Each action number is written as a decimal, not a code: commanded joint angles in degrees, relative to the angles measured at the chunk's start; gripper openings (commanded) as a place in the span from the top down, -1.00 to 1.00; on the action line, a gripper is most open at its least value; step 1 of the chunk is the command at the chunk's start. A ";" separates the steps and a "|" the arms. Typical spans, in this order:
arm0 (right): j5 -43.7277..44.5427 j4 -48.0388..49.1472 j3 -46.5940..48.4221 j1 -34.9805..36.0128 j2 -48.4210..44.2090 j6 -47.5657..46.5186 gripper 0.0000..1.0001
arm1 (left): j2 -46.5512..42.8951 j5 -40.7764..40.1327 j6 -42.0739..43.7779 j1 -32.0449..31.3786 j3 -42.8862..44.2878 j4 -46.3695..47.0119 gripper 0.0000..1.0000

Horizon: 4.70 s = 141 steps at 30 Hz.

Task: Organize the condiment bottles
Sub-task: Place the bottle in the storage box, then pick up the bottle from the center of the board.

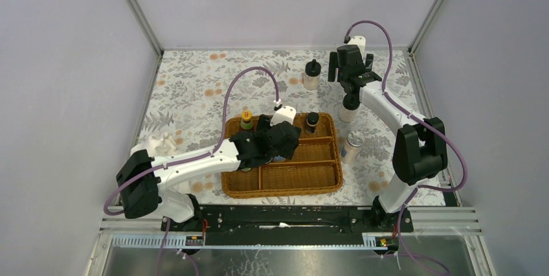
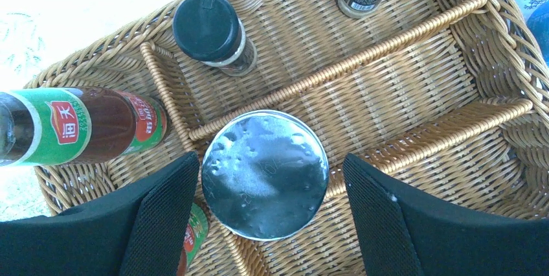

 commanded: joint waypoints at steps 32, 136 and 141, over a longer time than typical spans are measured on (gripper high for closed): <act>-14.31 -11.95 32.90 0.24 16.83 -0.20 -0.85 | 3.87 -21.56 25.02 1.29 30.47 18.73 -0.81; -20.97 -13.66 37.00 3.39 20.09 -5.96 1.00 | 1.19 -10.97 18.37 12.17 21.31 25.02 -0.89; -19.60 -13.38 33.83 4.63 15.08 -6.16 1.00 | -3.05 -9.92 19.42 13.68 21.07 25.02 -0.88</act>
